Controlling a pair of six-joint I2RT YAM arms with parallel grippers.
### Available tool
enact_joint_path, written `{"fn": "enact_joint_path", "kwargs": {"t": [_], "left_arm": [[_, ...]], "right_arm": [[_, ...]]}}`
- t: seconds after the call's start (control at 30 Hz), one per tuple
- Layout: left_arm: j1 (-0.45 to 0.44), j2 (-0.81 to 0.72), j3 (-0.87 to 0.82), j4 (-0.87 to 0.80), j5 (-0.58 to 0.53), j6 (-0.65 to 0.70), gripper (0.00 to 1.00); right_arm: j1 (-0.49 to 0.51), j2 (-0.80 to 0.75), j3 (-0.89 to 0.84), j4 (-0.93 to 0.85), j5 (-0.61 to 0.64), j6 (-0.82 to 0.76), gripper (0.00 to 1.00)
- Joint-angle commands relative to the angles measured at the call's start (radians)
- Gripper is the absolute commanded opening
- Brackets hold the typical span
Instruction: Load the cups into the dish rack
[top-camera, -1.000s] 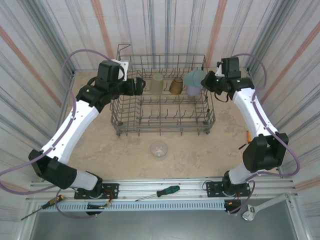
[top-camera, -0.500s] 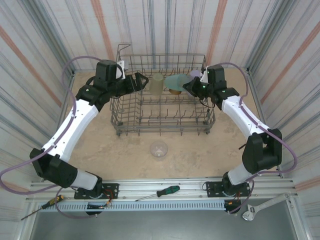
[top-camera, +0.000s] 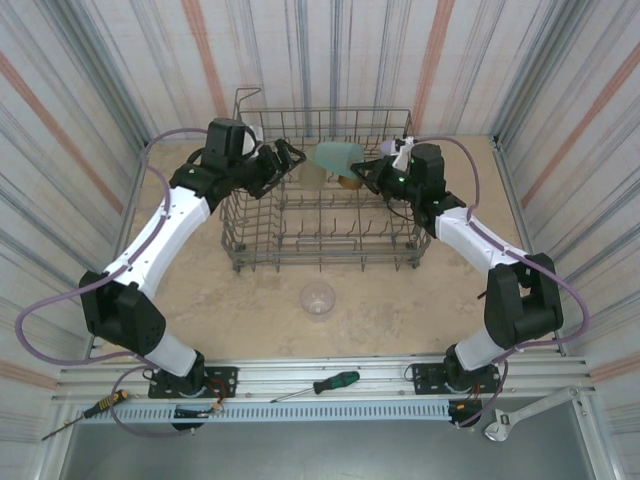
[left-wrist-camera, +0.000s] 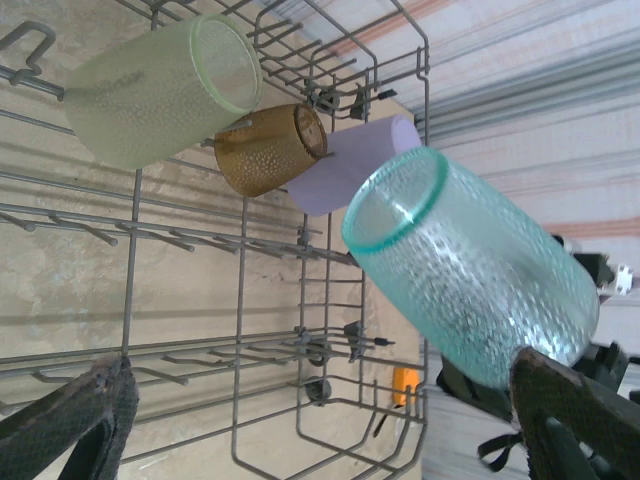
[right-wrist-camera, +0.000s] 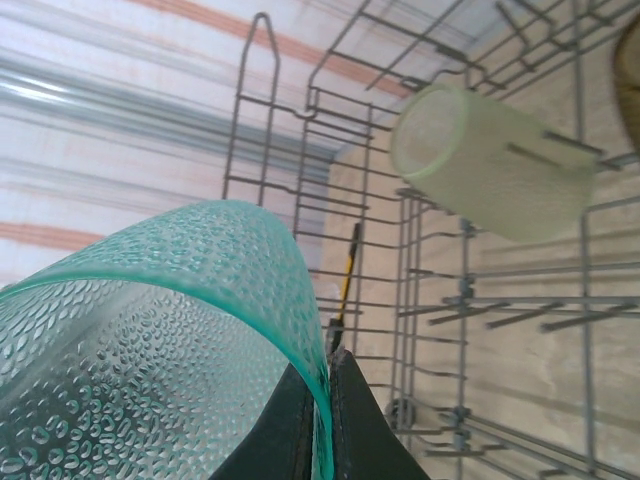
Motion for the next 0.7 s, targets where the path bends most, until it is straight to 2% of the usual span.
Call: {"fn": "enact_joint_path", "kwargs": {"t": [0.0, 0.37, 0.67], "left_arm": [[0.019, -0.015, -0.016, 0.051, -0.006, -0.128, 0.99], [0.028, 0.001, -0.078, 0.215, 0.002, -0.311, 0.99], [0.042, 0.044, -0.128, 0.371, 0.085, -0.414, 0.98]], "right_arm": [[0.032, 0.001, -0.036, 0.171, -0.015, 0.057, 0.00], [0.096, 0.015, -0.101, 0.336, 0.031, 0.069, 0.00], [0.112, 0.094, -0.086, 0.442, 0.025, 0.149, 0.00]]}}
